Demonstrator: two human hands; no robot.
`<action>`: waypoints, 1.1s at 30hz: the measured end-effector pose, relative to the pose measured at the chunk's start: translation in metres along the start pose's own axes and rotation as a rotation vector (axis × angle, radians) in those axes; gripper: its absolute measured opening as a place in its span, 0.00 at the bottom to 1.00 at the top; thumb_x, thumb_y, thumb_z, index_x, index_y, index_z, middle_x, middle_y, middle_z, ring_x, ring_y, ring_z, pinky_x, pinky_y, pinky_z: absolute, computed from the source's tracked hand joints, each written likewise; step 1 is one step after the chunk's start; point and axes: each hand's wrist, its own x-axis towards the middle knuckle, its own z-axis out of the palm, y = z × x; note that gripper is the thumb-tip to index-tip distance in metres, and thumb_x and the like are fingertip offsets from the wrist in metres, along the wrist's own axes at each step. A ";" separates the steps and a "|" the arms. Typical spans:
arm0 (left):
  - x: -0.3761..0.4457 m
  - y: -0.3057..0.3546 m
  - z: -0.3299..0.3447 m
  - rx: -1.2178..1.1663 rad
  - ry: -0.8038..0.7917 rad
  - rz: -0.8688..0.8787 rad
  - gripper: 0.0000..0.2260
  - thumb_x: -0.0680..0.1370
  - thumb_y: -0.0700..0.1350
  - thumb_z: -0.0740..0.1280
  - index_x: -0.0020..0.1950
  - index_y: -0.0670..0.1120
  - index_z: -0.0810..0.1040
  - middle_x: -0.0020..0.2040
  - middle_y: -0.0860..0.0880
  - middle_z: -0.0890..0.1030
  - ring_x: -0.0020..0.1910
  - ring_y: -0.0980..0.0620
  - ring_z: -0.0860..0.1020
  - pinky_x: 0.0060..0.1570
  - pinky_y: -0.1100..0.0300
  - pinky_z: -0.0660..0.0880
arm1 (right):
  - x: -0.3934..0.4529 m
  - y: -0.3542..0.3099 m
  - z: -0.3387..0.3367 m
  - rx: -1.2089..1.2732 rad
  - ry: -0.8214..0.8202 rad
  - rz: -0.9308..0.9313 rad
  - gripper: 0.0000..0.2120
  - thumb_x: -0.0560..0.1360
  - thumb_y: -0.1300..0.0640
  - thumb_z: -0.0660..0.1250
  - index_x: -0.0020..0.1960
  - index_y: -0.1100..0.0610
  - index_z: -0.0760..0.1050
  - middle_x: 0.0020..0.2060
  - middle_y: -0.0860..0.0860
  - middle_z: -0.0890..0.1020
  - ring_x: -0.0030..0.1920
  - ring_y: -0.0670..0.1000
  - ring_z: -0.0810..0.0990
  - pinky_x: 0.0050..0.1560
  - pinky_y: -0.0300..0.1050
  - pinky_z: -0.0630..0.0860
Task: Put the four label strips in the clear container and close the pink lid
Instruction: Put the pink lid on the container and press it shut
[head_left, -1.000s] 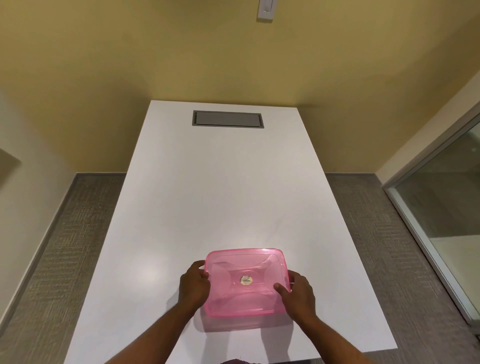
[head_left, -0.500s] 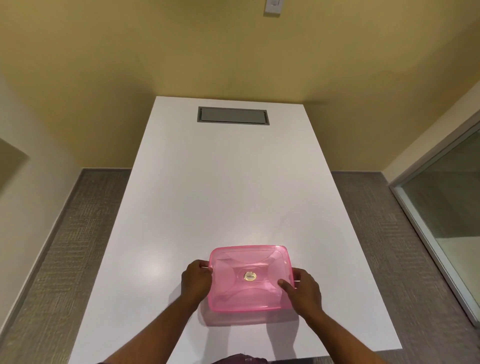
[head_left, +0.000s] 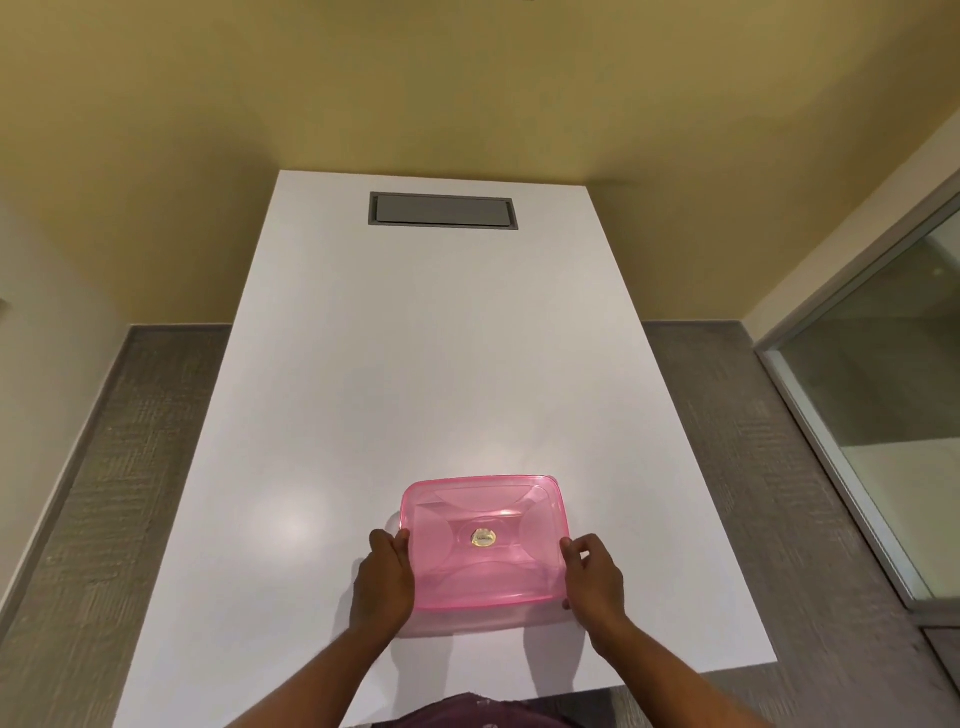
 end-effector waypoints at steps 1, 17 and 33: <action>0.000 -0.002 0.002 0.010 0.008 0.006 0.15 0.84 0.56 0.50 0.45 0.47 0.62 0.34 0.48 0.76 0.36 0.41 0.76 0.39 0.50 0.72 | 0.000 0.001 0.000 0.004 0.004 -0.002 0.11 0.83 0.47 0.62 0.42 0.47 0.69 0.33 0.49 0.81 0.26 0.54 0.83 0.39 0.55 0.85; -0.009 -0.001 0.008 0.043 0.099 0.036 0.17 0.83 0.57 0.48 0.45 0.46 0.65 0.39 0.39 0.80 0.42 0.34 0.79 0.38 0.48 0.74 | -0.003 0.005 0.007 -0.192 0.057 -0.119 0.11 0.85 0.46 0.56 0.52 0.52 0.70 0.46 0.52 0.83 0.44 0.55 0.82 0.51 0.57 0.82; 0.002 0.027 -0.010 0.057 0.031 0.097 0.15 0.82 0.48 0.62 0.64 0.40 0.71 0.61 0.41 0.74 0.55 0.37 0.78 0.52 0.48 0.74 | 0.049 -0.085 -0.007 -0.085 0.050 -0.188 0.14 0.78 0.47 0.70 0.58 0.55 0.81 0.49 0.52 0.83 0.51 0.53 0.82 0.56 0.49 0.78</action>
